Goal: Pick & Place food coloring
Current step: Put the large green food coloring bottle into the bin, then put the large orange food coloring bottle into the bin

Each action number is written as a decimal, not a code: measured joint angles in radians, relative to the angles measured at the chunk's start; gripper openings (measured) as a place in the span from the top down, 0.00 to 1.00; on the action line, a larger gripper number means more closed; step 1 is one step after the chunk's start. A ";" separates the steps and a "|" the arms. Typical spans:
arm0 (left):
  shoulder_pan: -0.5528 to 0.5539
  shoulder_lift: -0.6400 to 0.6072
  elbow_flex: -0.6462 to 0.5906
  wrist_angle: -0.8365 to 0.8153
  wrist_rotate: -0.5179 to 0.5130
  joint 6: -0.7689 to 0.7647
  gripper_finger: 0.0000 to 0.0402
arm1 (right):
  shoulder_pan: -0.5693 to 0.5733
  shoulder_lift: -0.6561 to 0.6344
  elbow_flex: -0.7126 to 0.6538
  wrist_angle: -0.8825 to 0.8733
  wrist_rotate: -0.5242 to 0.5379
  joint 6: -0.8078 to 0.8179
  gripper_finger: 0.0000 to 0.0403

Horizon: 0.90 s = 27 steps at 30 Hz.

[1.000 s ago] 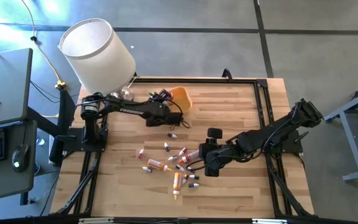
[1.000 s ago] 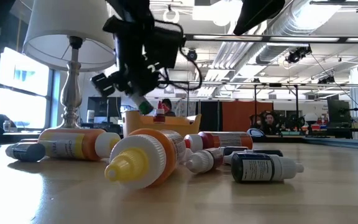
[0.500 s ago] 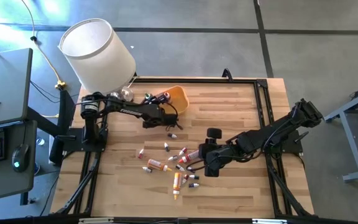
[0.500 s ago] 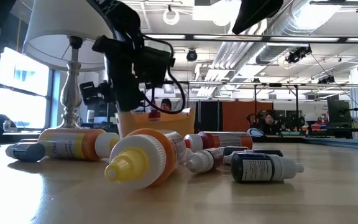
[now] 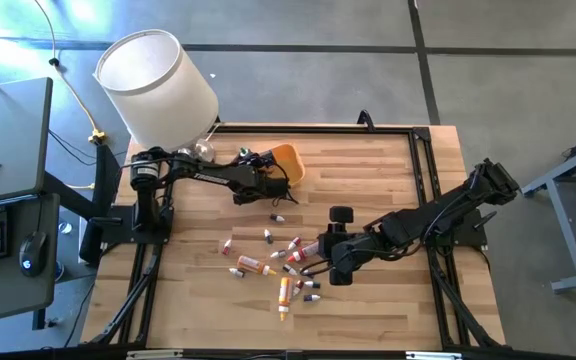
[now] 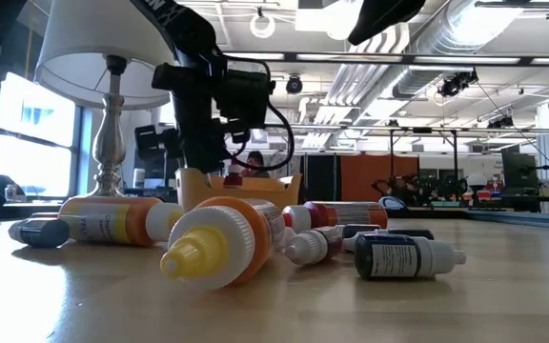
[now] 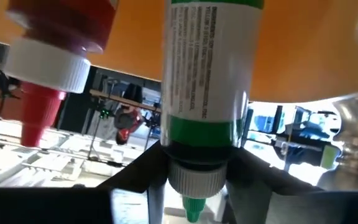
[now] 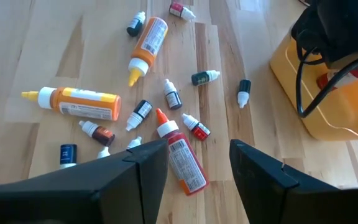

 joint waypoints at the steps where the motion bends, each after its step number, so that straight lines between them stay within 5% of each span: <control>1: 0.000 0.000 0.000 0.000 -0.005 0.012 0.63 | 0.000 0.000 0.000 0.000 0.000 0.000 0.59; 17: 0.000 0.000 0.000 0.067 -0.072 0.043 0.56 | 0.000 0.000 0.000 0.000 -0.001 0.007 0.59; 27: -0.056 0.000 0.008 0.065 -0.153 -0.064 0.56 | 0.000 0.000 0.000 0.000 -0.001 0.007 0.59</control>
